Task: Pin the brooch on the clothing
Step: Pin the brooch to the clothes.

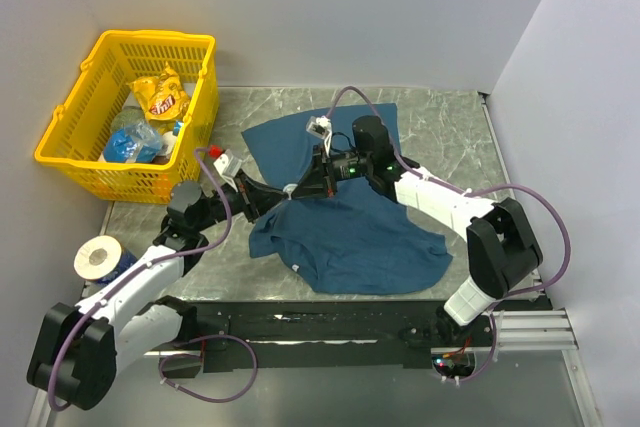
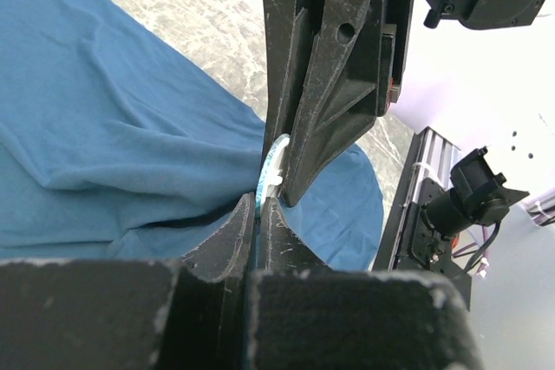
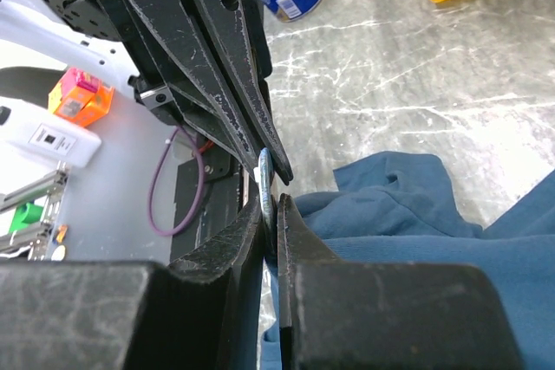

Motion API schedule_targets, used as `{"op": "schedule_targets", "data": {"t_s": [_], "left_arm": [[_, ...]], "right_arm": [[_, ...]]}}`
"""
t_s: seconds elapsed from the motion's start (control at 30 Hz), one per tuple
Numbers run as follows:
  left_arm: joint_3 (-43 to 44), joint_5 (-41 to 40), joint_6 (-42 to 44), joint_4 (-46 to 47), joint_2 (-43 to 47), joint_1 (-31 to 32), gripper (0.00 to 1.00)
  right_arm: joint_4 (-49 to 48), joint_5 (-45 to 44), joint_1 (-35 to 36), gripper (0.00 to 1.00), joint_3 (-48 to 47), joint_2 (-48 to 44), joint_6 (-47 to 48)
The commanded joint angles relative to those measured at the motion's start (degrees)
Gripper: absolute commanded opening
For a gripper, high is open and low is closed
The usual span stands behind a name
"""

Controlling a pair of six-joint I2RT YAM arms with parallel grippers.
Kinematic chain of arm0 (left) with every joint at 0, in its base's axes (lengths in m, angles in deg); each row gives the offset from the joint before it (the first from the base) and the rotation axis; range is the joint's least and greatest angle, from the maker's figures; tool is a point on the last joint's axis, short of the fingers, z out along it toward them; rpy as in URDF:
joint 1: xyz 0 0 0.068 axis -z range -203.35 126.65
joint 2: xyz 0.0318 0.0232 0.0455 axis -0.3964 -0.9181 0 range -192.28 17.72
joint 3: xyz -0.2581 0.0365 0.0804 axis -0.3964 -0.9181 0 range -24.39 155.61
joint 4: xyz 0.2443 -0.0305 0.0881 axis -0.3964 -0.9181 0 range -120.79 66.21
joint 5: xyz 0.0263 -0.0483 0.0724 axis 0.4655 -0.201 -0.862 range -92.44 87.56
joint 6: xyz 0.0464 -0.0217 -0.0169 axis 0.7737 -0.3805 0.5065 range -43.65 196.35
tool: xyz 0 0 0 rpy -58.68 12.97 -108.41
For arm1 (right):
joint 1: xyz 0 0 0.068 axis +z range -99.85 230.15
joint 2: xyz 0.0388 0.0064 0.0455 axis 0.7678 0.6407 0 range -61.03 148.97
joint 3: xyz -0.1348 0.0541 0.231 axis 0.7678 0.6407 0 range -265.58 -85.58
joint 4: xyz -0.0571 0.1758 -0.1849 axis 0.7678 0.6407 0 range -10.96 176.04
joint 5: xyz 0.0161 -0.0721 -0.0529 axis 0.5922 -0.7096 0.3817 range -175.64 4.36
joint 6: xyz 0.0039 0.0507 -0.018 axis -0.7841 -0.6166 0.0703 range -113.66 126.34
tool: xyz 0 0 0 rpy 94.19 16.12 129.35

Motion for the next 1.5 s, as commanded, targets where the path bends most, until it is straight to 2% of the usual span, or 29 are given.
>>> {"op": "schedule_targets", "data": {"t_s": [0.0,0.13,0.33,0.43,0.47,0.5,0.6,0.7,0.77,0.97,1.47], "left_arm": [[1.8,1.6,3.0,-1.1,2.2,0.7,0.01],[2.1,1.6,3.1,-1.3,2.2,1.0,0.01],[2.7,1.7,3.5,-2.0,2.4,1.4,0.01],[2.8,1.7,3.6,-2.2,2.7,1.6,0.01],[2.8,1.7,3.6,-2.4,2.7,1.6,0.01],[2.8,1.8,3.7,-2.4,2.8,1.7,0.01],[3.1,1.7,3.8,-3.2,2.8,1.9,0.01],[3.5,0.5,4.5,-4.8,3.4,2.6,0.01],[3.8,-0.7,5.1,-5.6,4.0,3.1,0.01],[4.7,-5.2,7.2,-10.0,5.8,5.7,0.01],[2.3,-8.9,7.2,-12.9,11.7,7.4,0.01]], "right_arm": [[1.3,-1.4,-0.8,0.05,-4.1,0.9,2.2],[1.8,-1.7,-0.5,0.03,-4.7,1.2,2.4],[2.2,-1.6,-0.1,0.18,-5.3,1.6,3.0],[2.3,-1.0,-0.1,0.12,-5.6,2.1,3.0],[2.4,-1.0,0.0,0.01,-5.8,2.3,3.0],[2.0,-1.3,-0.1,0.00,-5.6,2.3,2.8],[1.6,-1.1,0.0,0.00,-5.8,2.4,2.3],[1.7,-3.1,0.1,0.09,-5.9,2.1,1.9],[1.7,-4.3,0.0,0.10,-6.0,2.0,1.4],[-0.3,-9.8,0.3,0.03,-6.0,2.0,-3.1],[-3.3,-22.4,0.1,0.00,-4.1,1.2,-12.1]]}}
